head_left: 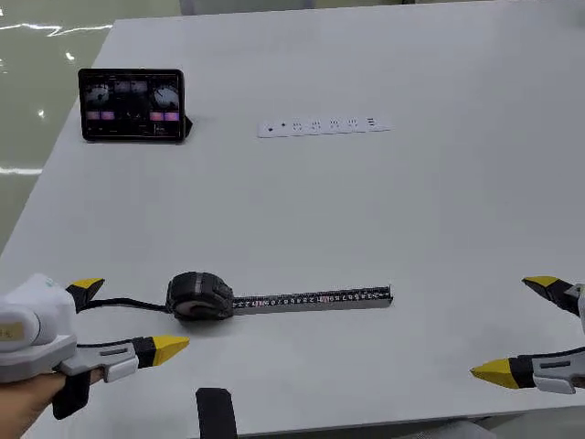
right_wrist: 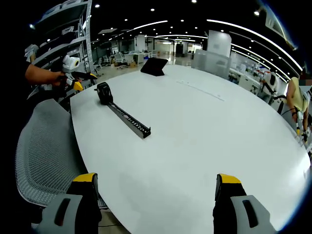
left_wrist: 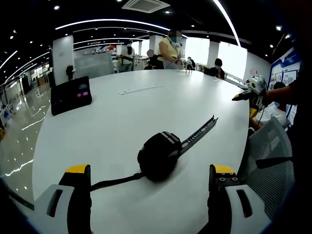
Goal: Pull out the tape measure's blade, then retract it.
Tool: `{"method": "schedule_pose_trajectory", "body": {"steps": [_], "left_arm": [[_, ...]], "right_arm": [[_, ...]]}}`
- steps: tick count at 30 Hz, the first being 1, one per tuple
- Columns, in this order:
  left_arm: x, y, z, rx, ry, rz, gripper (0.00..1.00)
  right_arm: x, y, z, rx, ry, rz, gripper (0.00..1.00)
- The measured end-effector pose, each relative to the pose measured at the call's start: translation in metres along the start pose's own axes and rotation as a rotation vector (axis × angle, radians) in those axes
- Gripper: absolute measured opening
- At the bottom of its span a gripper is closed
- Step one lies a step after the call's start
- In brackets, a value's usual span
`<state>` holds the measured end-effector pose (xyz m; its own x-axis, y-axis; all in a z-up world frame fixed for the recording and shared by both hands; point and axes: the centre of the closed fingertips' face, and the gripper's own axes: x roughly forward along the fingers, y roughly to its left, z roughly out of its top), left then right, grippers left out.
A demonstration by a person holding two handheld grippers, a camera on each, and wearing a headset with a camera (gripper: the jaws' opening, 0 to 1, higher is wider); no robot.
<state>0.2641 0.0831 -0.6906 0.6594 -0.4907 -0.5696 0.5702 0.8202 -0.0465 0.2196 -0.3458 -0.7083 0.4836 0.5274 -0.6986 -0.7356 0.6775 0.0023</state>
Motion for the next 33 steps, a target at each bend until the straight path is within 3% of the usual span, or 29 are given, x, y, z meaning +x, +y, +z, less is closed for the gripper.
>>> {"method": "schedule_pose_trajectory", "body": {"steps": [2,10,19,21,23,25,29,33], "left_arm": [[0.002,0.004,-0.003,0.05,0.035,0.027,0.99],[0.005,0.0,0.003,-0.011,0.004,0.039,0.99],[0.01,-0.001,0.007,-0.05,-0.005,0.071,0.99],[0.01,0.01,0.009,-0.01,-0.007,0.145,0.99],[0.011,0.007,0.013,-0.039,-0.028,0.132,0.99],[0.011,0.01,0.016,-0.065,-0.052,0.154,0.99],[0.013,0.004,0.014,-0.105,-0.047,0.135,0.99],[0.017,-0.001,0.014,-0.098,-0.046,0.135,0.99]], "right_arm": [[0.001,-0.001,0.002,-0.008,0.01,0.0,0.99],[0.006,-0.009,0.02,-0.057,0.009,-0.006,0.99],[0.019,-0.01,0.042,-0.128,0.028,0.034,0.99],[0.022,-0.008,0.047,-0.152,0.033,0.053,0.99],[0.025,-0.005,0.05,-0.179,0.043,0.073,0.99],[0.029,-0.005,0.05,-0.201,0.063,0.088,0.99],[0.034,-0.004,0.053,-0.232,0.082,0.117,0.99],[0.04,-0.004,0.055,-0.266,0.105,0.142,0.99]]}}
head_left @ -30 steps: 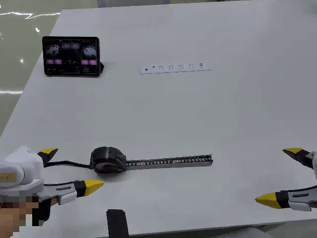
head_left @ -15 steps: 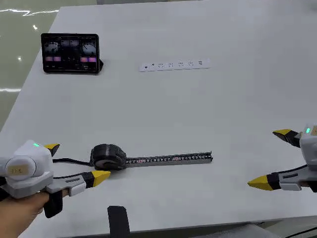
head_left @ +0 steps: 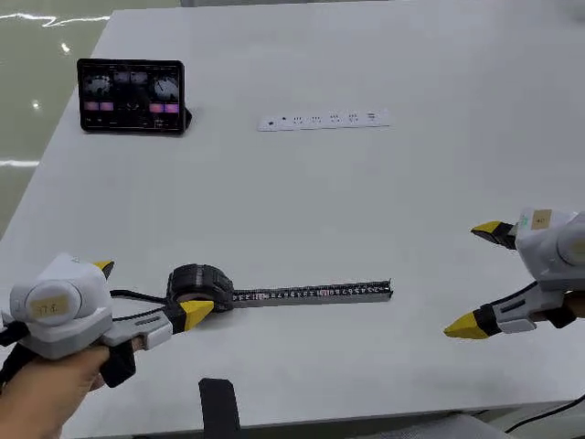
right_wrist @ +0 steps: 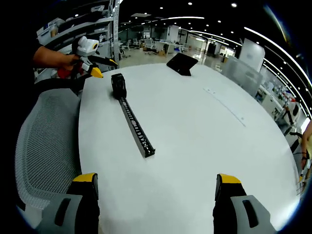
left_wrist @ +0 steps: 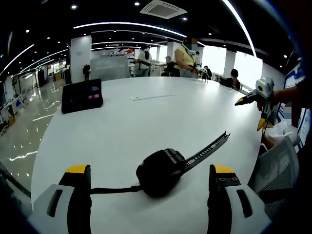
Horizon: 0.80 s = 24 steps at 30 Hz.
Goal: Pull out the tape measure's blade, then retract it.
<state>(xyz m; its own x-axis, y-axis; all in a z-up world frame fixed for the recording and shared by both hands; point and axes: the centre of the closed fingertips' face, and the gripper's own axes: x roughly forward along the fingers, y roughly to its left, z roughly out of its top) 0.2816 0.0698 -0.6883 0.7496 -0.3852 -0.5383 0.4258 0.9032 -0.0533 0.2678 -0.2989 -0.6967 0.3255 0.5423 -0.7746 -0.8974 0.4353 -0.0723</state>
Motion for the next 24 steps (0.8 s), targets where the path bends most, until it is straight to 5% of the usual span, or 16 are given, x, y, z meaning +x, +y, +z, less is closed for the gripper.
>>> {"method": "schedule_pose_trajectory", "body": {"steps": [5,9,15,24], "left_arm": [[0.003,-0.008,-0.001,0.009,0.009,-0.006,0.99],[0.007,-0.011,0.006,0.061,-0.03,0.004,0.99],[0.015,-0.01,0.005,0.028,-0.007,0.04,0.99],[0.027,-0.012,0.008,0.04,-0.033,0.081,0.99]], "right_arm": [[0.008,-0.001,0.005,-0.026,0.018,0.031,0.99],[0.015,-0.001,0.009,-0.062,0.034,0.06,0.99],[0.027,-0.002,0.023,-0.112,0.047,0.091,0.99],[0.045,-0.005,0.026,-0.168,0.084,0.133,0.99]]}}
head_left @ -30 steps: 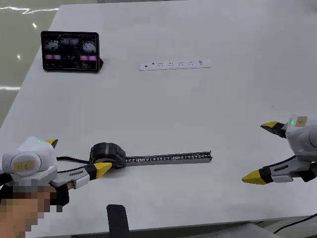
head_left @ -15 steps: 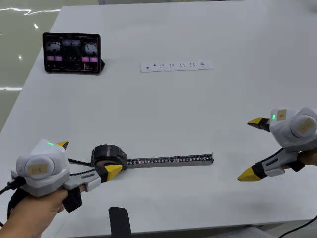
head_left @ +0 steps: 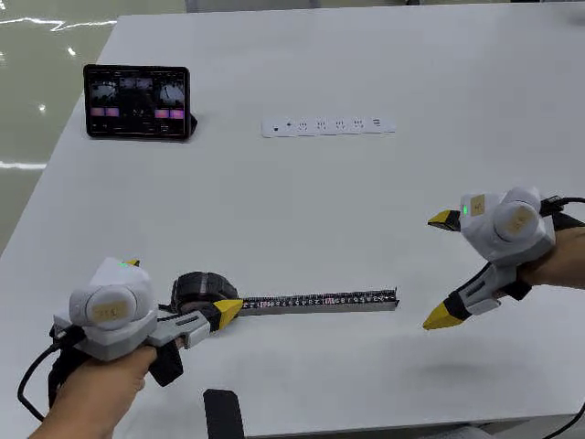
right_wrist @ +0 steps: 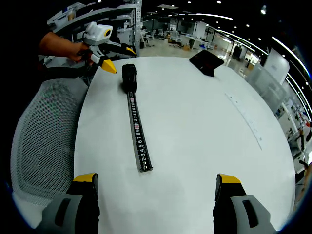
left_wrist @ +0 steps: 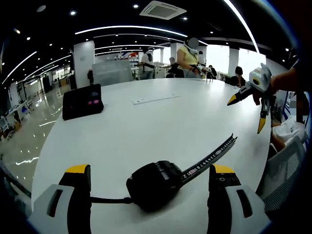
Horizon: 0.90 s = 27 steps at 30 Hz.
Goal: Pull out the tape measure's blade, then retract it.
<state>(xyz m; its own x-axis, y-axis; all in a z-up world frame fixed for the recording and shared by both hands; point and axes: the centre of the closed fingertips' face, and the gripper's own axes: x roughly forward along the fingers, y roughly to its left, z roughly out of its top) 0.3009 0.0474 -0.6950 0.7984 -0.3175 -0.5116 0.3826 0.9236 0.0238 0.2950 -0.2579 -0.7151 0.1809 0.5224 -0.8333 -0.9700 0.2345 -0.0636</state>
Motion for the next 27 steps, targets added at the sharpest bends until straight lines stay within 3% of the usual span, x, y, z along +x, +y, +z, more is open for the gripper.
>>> {"method": "schedule_pose_trajectory", "body": {"steps": [8,15,20,27], "left_arm": [[0.003,-0.004,-0.005,-0.01,0.006,0.061,0.99],[0.006,-0.012,-0.004,-0.029,-0.016,0.058,0.99],[0.01,-0.012,0.0,-0.035,-0.038,0.088,0.99],[0.015,-0.015,-0.003,-0.055,-0.034,0.09,0.99]], "right_arm": [[0.016,-0.003,0.003,-0.053,0.025,0.05,0.99],[0.028,-0.003,0.006,-0.067,0.044,0.073,0.99],[0.033,-0.005,0.006,-0.078,0.049,0.079,0.99],[0.035,-0.005,0.005,-0.072,0.055,0.08,0.99]]}}
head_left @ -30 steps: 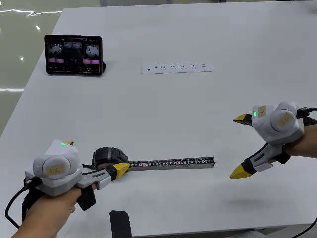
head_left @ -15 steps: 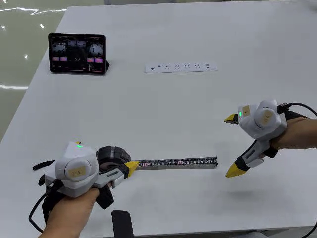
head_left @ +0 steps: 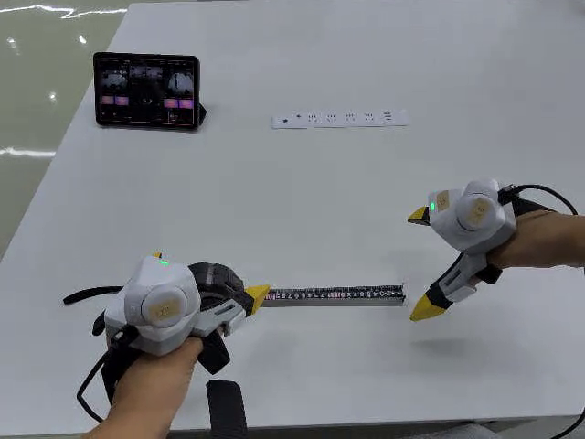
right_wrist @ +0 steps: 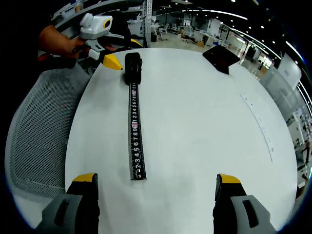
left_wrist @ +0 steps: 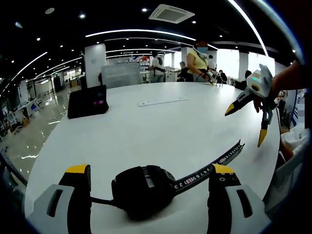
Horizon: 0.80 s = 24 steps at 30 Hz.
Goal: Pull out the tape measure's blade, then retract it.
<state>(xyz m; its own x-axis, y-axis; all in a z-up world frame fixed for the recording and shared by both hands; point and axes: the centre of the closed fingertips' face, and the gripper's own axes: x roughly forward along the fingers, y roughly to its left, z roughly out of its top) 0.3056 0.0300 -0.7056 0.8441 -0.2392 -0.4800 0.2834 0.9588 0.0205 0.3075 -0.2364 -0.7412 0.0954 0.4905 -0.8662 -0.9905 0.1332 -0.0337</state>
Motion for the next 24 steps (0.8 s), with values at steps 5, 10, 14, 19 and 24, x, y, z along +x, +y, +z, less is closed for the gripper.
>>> {"method": "schedule_pose_trajectory", "body": {"steps": [5,10,14,19,24], "left_arm": [[0.002,0.007,-0.008,-0.029,0.005,0.025,0.99],[0.003,0.011,-0.011,-0.035,-0.011,0.035,0.99],[0.005,0.01,-0.009,-0.023,-0.049,0.031,0.99],[0.008,0.009,-0.01,-0.023,-0.058,0.03,0.99],[0.011,0.009,-0.014,-0.038,-0.047,0.033,0.99]], "right_arm": [[0.007,0.002,0.0,-0.022,-0.008,0.013,0.99],[0.012,0.004,0.0,-0.026,-0.006,0.021,0.95],[0.016,0.004,-0.001,-0.03,-0.002,0.021,0.9],[0.02,0.005,-0.006,-0.023,0.014,0.027,0.78],[0.025,0.007,-0.011,-0.01,0.025,0.049,0.67]]}}
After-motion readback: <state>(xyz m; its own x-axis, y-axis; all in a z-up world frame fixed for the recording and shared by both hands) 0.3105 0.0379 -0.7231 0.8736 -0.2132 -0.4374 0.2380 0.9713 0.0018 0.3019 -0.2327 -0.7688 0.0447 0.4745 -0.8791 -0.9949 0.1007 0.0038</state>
